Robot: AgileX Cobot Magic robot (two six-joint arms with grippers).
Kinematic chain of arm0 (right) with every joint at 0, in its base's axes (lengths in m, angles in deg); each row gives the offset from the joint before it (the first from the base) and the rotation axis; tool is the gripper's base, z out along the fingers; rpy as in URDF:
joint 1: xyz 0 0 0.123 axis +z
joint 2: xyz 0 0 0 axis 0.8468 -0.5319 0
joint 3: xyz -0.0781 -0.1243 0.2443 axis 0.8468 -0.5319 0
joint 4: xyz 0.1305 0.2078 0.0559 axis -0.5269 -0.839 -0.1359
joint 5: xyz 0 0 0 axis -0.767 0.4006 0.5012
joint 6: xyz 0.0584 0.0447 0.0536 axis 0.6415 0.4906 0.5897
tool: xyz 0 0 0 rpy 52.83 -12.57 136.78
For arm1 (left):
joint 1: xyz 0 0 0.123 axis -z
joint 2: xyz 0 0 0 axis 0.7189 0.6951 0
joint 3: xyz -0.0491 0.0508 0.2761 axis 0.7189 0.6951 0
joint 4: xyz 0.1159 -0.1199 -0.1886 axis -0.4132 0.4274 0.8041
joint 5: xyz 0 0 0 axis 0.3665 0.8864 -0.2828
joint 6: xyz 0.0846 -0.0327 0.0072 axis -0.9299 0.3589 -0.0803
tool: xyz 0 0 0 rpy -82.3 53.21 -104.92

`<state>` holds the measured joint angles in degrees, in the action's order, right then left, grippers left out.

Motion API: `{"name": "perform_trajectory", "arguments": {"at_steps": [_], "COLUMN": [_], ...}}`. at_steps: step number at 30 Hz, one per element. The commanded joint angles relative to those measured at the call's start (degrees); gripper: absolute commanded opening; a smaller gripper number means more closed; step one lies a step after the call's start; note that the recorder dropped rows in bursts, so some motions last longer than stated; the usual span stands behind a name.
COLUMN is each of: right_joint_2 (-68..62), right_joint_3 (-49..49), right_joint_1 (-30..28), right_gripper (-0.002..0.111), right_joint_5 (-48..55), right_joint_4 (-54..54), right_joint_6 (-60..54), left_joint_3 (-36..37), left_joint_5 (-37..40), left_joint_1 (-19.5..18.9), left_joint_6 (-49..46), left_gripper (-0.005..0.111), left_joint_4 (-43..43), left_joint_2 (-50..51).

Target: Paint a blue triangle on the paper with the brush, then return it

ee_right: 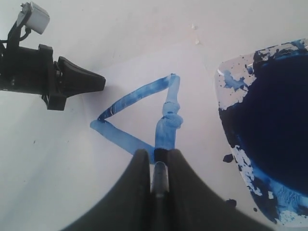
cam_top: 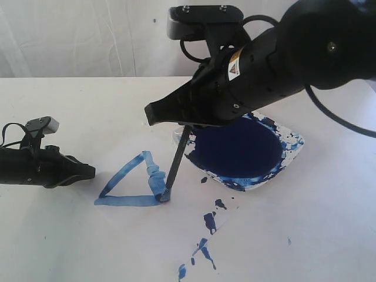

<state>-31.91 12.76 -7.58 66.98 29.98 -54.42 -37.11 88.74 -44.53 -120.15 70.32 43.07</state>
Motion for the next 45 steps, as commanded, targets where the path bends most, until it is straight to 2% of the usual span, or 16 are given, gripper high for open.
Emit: {"name": "perform_trajectory", "arguments": {"at_steps": [1, 10, 24, 39, 45], "right_joint_2": [0.7, 0.8, 5.9, 11.2, 11.2], "right_joint_3": [-0.1, -0.1, -0.1, -0.2, -5.9], "right_joint_1": [0.1, 0.1, -0.4, -23.3, -31.0], "right_gripper": [0.0, 0.0, 0.0, 0.0, 0.0], "right_joint_5": [-1.9, -8.9, -12.6, -13.3, -16.4], "right_joint_4": [0.4, 3.7, 12.8, 13.6, 13.5], "right_joint_6": [-0.2, -0.2, 0.9, 9.6, 15.0], "left_joint_3": [0.5, 0.5, 0.5, 0.5, 0.5], "left_joint_5": [1.1, 1.1, 1.1, 1.1, 1.1], "left_joint_1": [-0.1, -0.1, -0.1, -0.1, -0.1], "left_joint_6": [-0.1, -0.1, -0.1, -0.1, -0.1], "left_gripper": [0.0, 0.0, 0.0, 0.0, 0.0], "left_joint_4": [1.2, 1.2, 1.2, 1.2, 1.2], "left_joint_2": [-0.4, -0.4, -0.4, -0.4, -0.4]}}
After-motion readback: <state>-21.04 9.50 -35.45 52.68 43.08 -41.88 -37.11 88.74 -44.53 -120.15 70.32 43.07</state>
